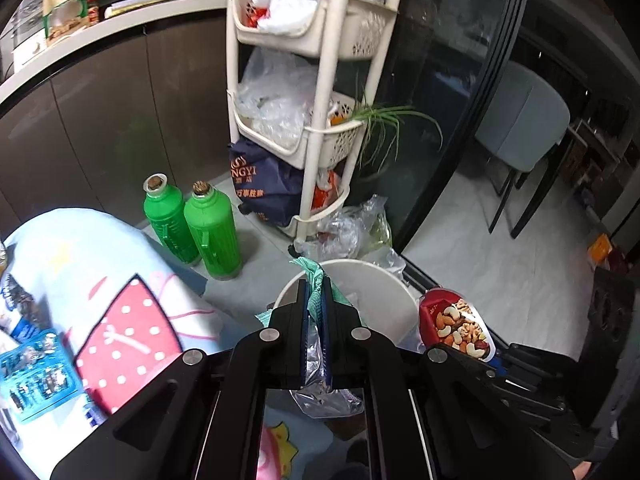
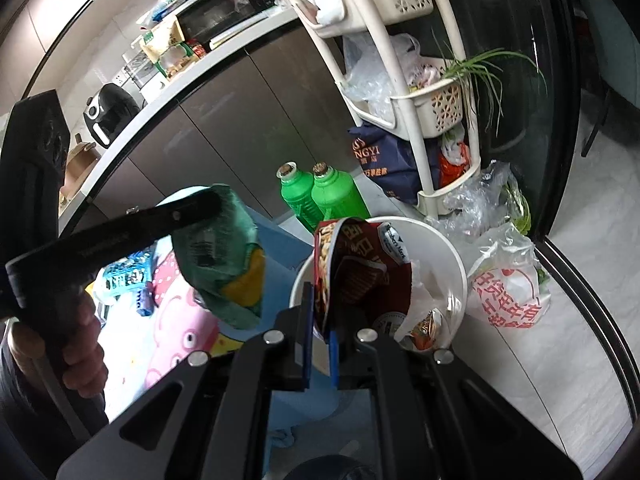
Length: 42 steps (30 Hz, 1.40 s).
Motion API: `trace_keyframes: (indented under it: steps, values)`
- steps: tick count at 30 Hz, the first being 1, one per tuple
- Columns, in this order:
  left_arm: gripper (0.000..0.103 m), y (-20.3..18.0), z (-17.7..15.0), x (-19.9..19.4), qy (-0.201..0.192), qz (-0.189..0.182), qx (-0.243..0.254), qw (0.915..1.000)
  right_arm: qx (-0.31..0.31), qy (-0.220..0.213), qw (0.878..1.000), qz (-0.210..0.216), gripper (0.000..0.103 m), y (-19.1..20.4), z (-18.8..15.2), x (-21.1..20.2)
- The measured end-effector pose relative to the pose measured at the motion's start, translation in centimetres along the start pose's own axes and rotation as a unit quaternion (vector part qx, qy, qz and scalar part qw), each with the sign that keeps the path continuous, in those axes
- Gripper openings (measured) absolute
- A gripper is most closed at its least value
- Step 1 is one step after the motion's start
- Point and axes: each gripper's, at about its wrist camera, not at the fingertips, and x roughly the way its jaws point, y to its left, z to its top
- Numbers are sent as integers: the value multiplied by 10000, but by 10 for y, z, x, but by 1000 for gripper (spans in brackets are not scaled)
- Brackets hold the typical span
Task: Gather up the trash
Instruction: 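Carry the tray and wrapper to the white bin and open both tools inside, then move both open tools back over the table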
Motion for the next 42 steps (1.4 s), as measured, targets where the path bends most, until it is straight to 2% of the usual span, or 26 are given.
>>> trace_keyframes:
  steps: [4, 6, 7, 10, 13, 19, 22, 23, 24, 26, 33, 36, 42]
  values:
    - [18, -5, -3, 12, -34, 127, 117, 9998, 58, 111, 9999, -12, 8, -10, -3, 10]
    - [19, -5, -3, 17, 24, 137, 119, 9998, 83, 144, 9999, -6, 8, -13, -4, 13]
    - [24, -4, -3, 18, 32, 152, 106, 9998, 95, 168, 9998, 1, 8, -14, -4, 16]
    - [47, -1, -2, 18, -34, 220, 19, 9998, 108, 218, 9997, 26, 8, -15, -5, 22]
    - [54, 1, -1, 15, -97, 232, -18, 9997, 105, 256, 9996, 49, 8, -15, -4, 26]
    - [82, 8, 2, 5, -314, 448, -170, 9984, 76, 335, 9994, 92, 10, -12, -3, 34]
    - [87, 13, 2, 2, -351, 457, -266, 9980, 46, 341, 9994, 96, 13, -11, -3, 37]
    - [90, 14, 2, 1, -362, 480, -285, 9978, 28, 342, 9994, 107, 24, -10, -2, 38]
    - [93, 15, 2, -1, -379, 509, -295, 9975, 13, 334, 9994, 108, 42, -9, -2, 38]
    - [95, 16, 3, -5, -439, 598, -314, 9967, -146, 249, 9996, 80, 57, -4, -1, 36]
    - [95, 22, 4, -20, -544, 679, -418, 9953, -458, 56, 9989, 120, 89, 11, 3, 25]
    - [95, 25, 2, -30, -574, 709, -474, 9947, -554, 22, 9984, 146, 100, 21, 4, 18]
    - [95, 31, -2, -69, -749, 808, -659, 9917, -851, -99, 9962, 183, 100, 48, 9, -2]
